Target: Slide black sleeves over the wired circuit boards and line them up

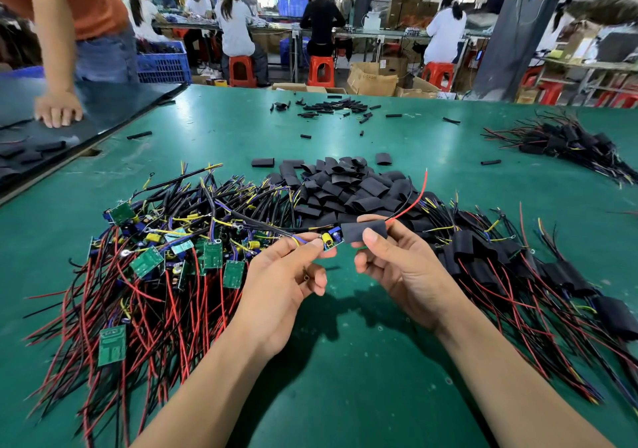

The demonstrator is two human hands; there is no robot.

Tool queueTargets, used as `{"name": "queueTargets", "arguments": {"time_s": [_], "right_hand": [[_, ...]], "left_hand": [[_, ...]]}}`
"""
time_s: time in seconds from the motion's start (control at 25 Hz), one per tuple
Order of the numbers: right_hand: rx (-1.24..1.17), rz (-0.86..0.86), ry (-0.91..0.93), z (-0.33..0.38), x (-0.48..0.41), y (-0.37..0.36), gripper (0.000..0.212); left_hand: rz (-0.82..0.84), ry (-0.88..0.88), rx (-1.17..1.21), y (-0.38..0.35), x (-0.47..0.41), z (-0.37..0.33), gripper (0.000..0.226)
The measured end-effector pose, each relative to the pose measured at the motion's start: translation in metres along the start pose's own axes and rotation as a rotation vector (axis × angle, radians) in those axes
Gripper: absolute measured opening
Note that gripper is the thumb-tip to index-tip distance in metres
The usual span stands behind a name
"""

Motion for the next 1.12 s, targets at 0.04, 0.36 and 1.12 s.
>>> {"name": "queueTargets", "arguments": {"time_s": [0.04,0.36,1.12], "right_hand": [[-0.002,0.003,0.000,0.0001,-0.0001,0.0002,0.027],[0.016,0.018,-0.045,-0.0024,-0.0003,0.0028,0.028],[0.024,-0.024,-0.024,-0.0079,0.0005,-0.0009,0.030]], "left_hand": [[0.005,0.002,-0.002,0.0002,0.0000,-0.0004,0.022],[0.012,0.012,0.001,0.0041,-0.0002,0.0004,0.024],[0.048,-0.021,-0.017,0.0015,-0.0018,0.0027,0.021]]}}
Point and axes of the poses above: each hand's wrist, its own x-axis away from the middle knuckle, its own y-axis out of the back of the hand, z = x × y, the point moved 1 cm from there along -x, towards the middle knuckle, and after that the axes turned 2 degrees about z, right-handed, at the moved point
